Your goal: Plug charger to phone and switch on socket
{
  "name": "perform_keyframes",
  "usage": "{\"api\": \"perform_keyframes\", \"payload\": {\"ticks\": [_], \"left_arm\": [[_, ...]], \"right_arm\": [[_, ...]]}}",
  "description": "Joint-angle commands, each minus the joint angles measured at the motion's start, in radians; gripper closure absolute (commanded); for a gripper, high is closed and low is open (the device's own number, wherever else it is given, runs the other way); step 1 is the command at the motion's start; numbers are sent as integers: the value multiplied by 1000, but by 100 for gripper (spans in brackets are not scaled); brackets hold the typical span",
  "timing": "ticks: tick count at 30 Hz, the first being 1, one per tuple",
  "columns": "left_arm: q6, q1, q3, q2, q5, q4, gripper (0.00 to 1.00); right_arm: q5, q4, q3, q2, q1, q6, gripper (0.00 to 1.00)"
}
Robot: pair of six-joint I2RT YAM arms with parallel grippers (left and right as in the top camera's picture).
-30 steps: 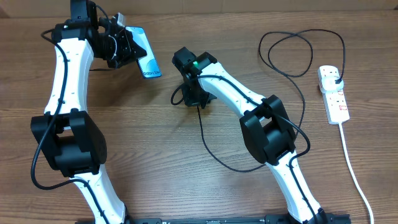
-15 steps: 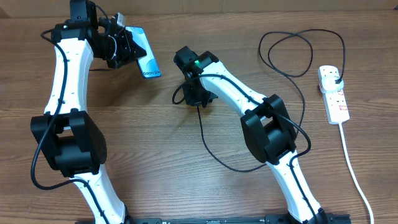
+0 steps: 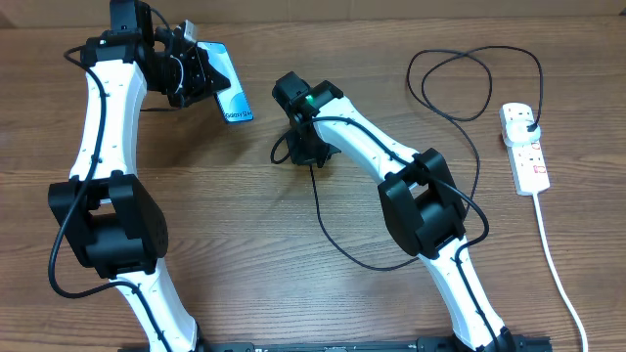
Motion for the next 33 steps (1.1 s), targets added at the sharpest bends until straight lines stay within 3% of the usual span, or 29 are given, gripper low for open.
{"api": "perform_keyframes", "payload": {"ticks": [1, 11, 16, 17, 21, 24, 29, 33], "left_arm": [[-6, 5, 15, -15, 20, 2, 96], [5, 5, 15, -15, 44, 3, 96], [155, 5, 15, -15, 200, 15, 96], [185, 5, 15, -15, 281, 34, 96], [189, 5, 15, -15, 437, 137, 96], [86, 5, 15, -15, 606, 335, 96], [-140, 5, 15, -15, 678, 575, 96], [-301, 3, 15, -15, 840, 835, 96]], "right_arm": [[14, -5, -7, 16, 5, -8, 87], [12, 17, -6, 16, 2, -20, 96], [-28, 34, 8, 10, -24, -56, 96], [-112, 37, 16, -17, -42, -73, 96], [-233, 36, 18, -122, -74, -103, 96], [-350, 23, 18, -288, -89, -155, 96], [-364, -14, 18, -452, -71, -165, 96], [-365, -36, 18, -510, -10, -168, 96]]}}
